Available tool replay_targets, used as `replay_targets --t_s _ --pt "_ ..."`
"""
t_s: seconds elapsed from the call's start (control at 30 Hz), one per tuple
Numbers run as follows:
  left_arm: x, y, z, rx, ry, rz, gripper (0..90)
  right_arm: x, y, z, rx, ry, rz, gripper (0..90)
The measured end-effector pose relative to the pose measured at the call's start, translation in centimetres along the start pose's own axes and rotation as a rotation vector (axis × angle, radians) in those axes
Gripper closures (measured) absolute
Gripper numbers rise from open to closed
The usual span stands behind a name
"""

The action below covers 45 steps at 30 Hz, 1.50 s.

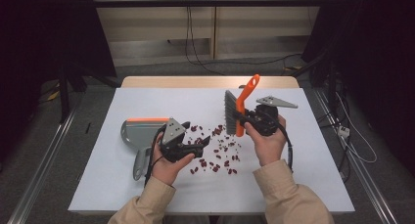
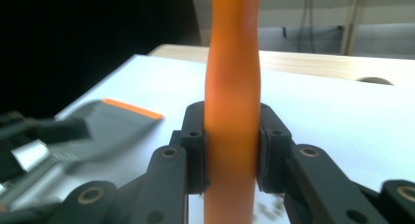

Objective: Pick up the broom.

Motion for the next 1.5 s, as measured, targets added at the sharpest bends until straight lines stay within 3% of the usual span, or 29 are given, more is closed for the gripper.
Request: replay_targets --t_s 0.27,0.57,0.77,1.0,1.23,1.5 --pt "-0.4 1.0 -0.5 0.018 0.011 0.053 10.1 2.3 1.0 0.9 -0.093 0.047 0.028 71.0" --pt "-1.9 2.9 -0.5 0.014 0.008 0.032 9.8 4.3 1.8 2.3 -0.21 0.069 0.049 71.0" --pt "-3.0 4.2 0.1 0.018 0.005 0.023 9.2 4.9 2.4 2.4 -0.29 0.114 0.079 71.0" --pt "-4.1 5.2 0.7 0.016 0.016 0.022 8.5 5.4 2.0 3.2 -0.359 0.13 0.079 71.0" --pt "-4.8 6.1 1.3 0.014 0.017 0.01 8.6 6.5 0.6 4.2 -0.383 0.115 0.107 71.0" --pt "-5.6 6.8 1.9 0.014 0.029 -0.002 8.5 7.7 -0.9 4.3 -0.31 0.091 0.158 71.2"
Point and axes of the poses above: each handheld gripper's, and its own axes: y roughly backward along the jaws, z roughly out of its underside, x roughly to its right, the point moved 6 cm from there along -y, roughly forward along the jaws, and after that the axes turned 7 degrees about z, right-handed, at the moved point
